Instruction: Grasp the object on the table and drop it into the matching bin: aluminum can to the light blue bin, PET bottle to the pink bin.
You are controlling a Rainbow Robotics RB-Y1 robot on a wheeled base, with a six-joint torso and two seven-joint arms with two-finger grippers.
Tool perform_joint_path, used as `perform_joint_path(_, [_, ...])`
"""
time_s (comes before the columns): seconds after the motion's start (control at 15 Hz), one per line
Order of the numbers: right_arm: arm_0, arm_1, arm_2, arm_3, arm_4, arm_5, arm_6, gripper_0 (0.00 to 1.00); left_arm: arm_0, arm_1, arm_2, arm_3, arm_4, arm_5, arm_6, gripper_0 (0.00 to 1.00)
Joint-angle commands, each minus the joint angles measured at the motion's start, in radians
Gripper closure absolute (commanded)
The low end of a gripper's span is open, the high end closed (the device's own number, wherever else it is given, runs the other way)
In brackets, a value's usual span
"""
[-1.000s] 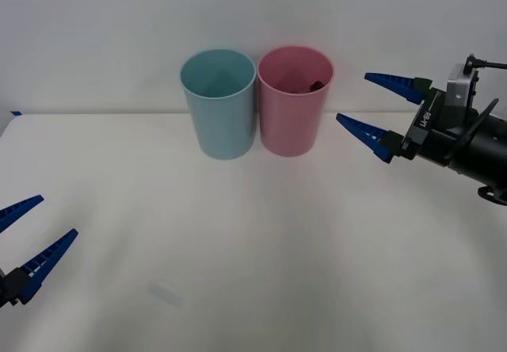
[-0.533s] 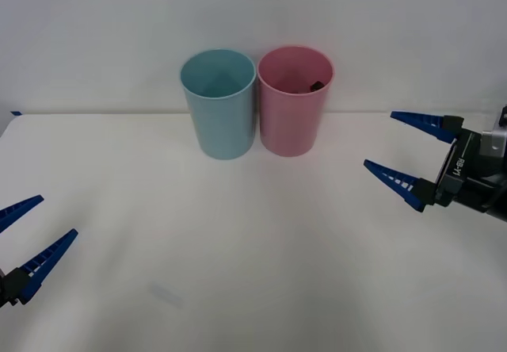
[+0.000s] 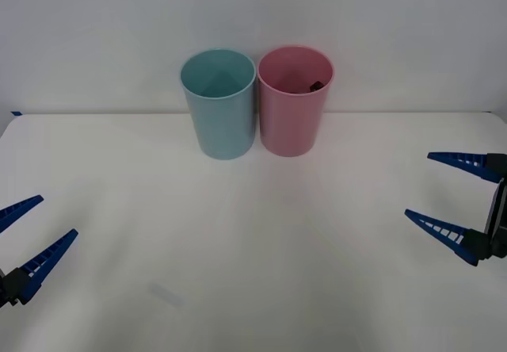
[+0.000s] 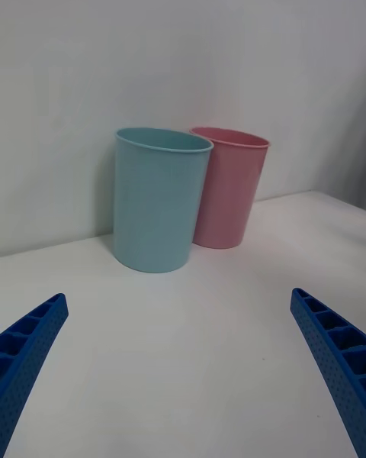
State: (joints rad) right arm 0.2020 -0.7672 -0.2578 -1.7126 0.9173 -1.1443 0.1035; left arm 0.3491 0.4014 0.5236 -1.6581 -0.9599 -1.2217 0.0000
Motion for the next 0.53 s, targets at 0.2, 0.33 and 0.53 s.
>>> perform_joint_path(0.2, [0.181, 0.0, -0.08, -0.104, 0.003, -0.002, -0.01, 0.0, 0.0, 0.0, 0.0, 0.0, 0.0, 0.0, 0.0, 0.0])
perform_joint_path(0.33, [0.246, 0.0, -0.107, -0.136, 0.003, -0.002, -0.008, 0.0, 0.0, 0.0, 0.0, 0.0, 0.0, 0.0, 0.0, 0.0])
perform_joint_path(0.53, [0.264, 0.0, -0.112, -0.147, 0.003, -0.002, -0.008, 0.0, 0.0, 0.0, 0.0, 0.0, 0.0, 0.0, 0.0, 0.0])
